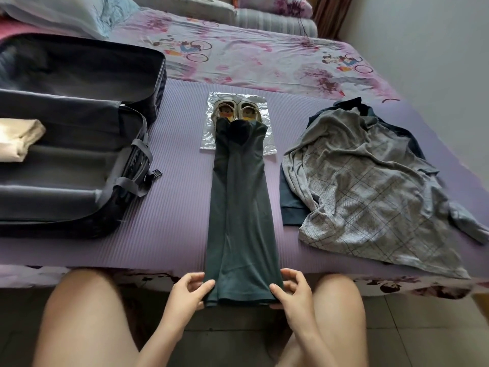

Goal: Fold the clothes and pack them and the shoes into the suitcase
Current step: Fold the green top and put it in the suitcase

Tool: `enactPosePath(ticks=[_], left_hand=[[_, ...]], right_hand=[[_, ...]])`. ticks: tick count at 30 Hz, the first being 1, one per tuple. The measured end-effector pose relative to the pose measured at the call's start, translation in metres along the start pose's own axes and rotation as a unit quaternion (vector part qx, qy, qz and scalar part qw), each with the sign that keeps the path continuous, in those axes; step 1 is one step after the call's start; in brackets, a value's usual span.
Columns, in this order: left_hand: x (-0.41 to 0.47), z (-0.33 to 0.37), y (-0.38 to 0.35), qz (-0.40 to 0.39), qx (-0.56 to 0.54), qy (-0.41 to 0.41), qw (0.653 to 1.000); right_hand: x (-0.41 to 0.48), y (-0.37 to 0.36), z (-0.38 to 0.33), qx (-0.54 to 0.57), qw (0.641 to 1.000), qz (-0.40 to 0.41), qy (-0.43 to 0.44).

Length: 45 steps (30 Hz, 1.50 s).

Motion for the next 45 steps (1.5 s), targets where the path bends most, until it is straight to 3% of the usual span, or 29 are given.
enactPosePath(ticks=[4,8,13,17,19,22,25,30,37,45], left_hand=[[-0.007,0.023,0.002,-0.005,-0.093,0.022,0.995],[-0.005,0.077,-0.001,-0.023,-0.143,-0.021,0.989],[0.019,0.15,-0.019,-0.073,-0.219,-0.027,0.973],[0.061,0.181,-0.032,-0.059,-0.227,-0.011,0.972],[0.09,0.178,-0.031,0.008,-0.163,-0.018,0.987],[0.111,0.158,-0.021,0.105,-0.021,-0.079,0.991],[0.103,0.124,-0.02,0.075,0.048,-0.12,0.989],[0.087,0.102,-0.023,0.09,0.11,-0.174,0.974],[0.078,0.108,-0.022,0.098,0.106,-0.202,0.969],[0.037,0.067,0.005,0.056,0.137,-0.231,0.962]], right_hand=[[-0.003,0.002,-0.022,0.055,0.998,-0.002,-0.004],[0.013,0.001,-0.06,0.117,0.993,-0.003,-0.016],[0.053,-0.015,-0.126,0.131,0.991,-0.025,0.012],[0.102,-0.041,-0.167,0.128,0.991,-0.028,0.017],[0.129,-0.057,-0.165,0.08,0.996,-0.039,-0.005],[0.145,-0.065,-0.133,-0.102,0.994,0.023,0.039],[0.127,-0.06,-0.101,-0.157,0.981,0.064,0.097],[0.106,-0.055,-0.082,-0.14,0.978,0.08,0.134],[0.1,-0.043,-0.075,-0.144,0.976,0.121,0.108],[0.058,-0.022,-0.033,-0.19,0.977,0.068,0.076]])
Point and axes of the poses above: each hand's wrist, its own x-axis towards the middle knuckle, its own y-axis out of the back of the hand, z = x × y, the point moved 4 cm from there along x, towards the middle knuckle, and after that the axes turned 9 degrees about z, right-handed, at the moved point
